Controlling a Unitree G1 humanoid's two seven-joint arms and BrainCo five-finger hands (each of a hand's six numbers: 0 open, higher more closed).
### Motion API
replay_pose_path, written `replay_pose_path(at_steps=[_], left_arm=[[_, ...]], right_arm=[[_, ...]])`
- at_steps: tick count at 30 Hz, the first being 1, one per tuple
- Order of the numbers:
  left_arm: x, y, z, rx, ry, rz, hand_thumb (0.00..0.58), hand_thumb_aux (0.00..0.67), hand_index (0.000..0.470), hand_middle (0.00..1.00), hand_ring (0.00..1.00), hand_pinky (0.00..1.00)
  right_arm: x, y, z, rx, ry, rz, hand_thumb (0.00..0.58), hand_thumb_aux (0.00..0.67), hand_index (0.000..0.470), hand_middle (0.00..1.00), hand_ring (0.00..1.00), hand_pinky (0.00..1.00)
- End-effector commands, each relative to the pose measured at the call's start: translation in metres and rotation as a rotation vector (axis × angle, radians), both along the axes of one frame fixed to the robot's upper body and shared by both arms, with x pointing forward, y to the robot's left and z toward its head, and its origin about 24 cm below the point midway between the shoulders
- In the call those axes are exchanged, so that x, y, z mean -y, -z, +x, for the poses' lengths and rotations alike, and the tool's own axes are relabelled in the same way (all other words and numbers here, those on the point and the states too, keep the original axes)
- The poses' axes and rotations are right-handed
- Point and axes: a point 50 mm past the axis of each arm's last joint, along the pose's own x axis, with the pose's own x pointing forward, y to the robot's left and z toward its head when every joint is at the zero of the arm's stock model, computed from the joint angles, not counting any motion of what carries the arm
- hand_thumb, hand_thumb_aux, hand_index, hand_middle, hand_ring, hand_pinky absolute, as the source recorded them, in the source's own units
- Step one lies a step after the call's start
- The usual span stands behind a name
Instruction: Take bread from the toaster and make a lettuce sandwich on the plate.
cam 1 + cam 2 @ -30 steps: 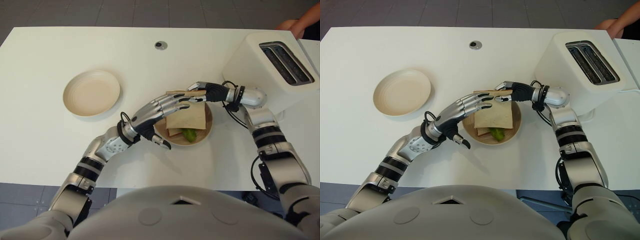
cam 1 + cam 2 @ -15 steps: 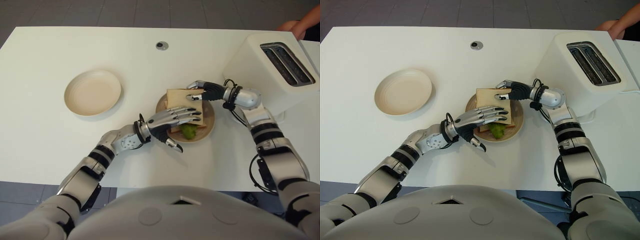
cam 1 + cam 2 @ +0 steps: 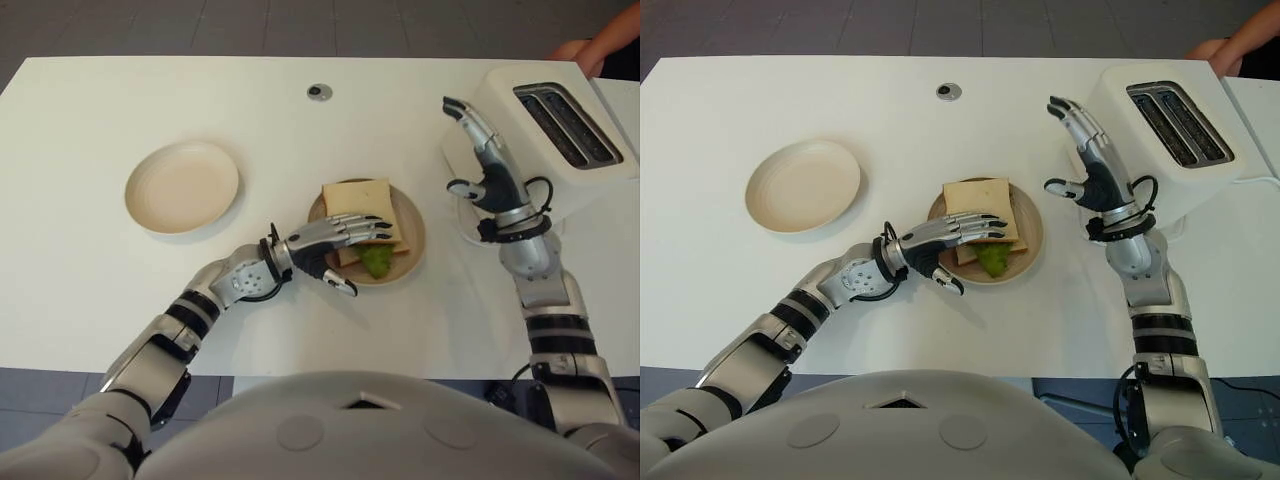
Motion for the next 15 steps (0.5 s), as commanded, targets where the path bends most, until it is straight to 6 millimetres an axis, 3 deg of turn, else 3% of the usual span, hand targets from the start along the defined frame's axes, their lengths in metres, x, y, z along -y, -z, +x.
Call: replay_pose_path(at_steps=[1,2,3,4,5,8,11,13,15], left_arm=[[0.0,-0.04,-0.015,-0.041,-0.005,-0.404,0.0,0.0,0.0,0.0,0.0,0.0],[0.003,-0.056,-0.024,-0.092,0.049,-0.547,0.0,0.0,0.0,0.0,0.0,0.0],[0.006,-0.065,-0.034,-0.185,0.117,-0.637,0.36,0.257,0.181,0.17,0.17,0.17],[0.008,-0.068,-0.044,-0.277,0.191,-0.674,0.58,0.67,0.47,0.84,0.84,0.84],[0.008,-0.069,-0.053,-0.357,0.248,-0.684,0.58,0.67,0.47,1.0,1.0,1.0],[0.005,-0.055,-0.074,-0.529,0.333,-0.559,0.58,0.67,0.47,1.0,1.0,1.0],[0.006,-0.013,-0.088,-0.645,0.279,-0.279,0.58,0.67,0.47,1.0,1.0,1.0],[0.008,0.014,-0.083,-0.653,0.157,-0.133,0.58,0.67,0.47,1.0,1.0,1.0],[0.01,0.029,-0.07,-0.631,0.027,-0.074,0.58,0.67,0.47,1.0,1.0,1.0]], right_arm=[[-0.012,0.003,-0.028,-0.192,-0.208,0.069,0.377,0.273,0.192,1.0,1.0,1.0],[-0.015,0.0,-0.036,-0.234,-0.287,0.109,0.552,0.523,0.367,1.0,1.0,1.0],[-0.017,-0.003,-0.044,-0.267,-0.361,0.131,0.58,0.67,0.47,1.0,1.0,1.0],[-0.021,-0.004,-0.054,-0.298,-0.442,0.134,0.58,0.67,0.47,1.0,1.0,1.0],[-0.024,-0.004,-0.062,-0.331,-0.509,0.124,0.58,0.67,0.47,1.0,1.0,1.0],[-0.031,0.015,-0.089,-0.511,-0.669,-0.031,0.58,0.67,0.47,1.0,1.0,1.0],[-0.028,0.038,-0.103,-0.668,-0.726,-0.181,0.58,0.67,0.47,1.0,1.0,1.0],[-0.029,0.047,-0.097,-0.687,-0.711,-0.233,0.58,0.67,0.47,1.0,1.0,1.0],[-0.033,0.057,-0.091,-0.695,-0.699,-0.272,0.58,0.67,0.47,1.0,1.0,1.0]])
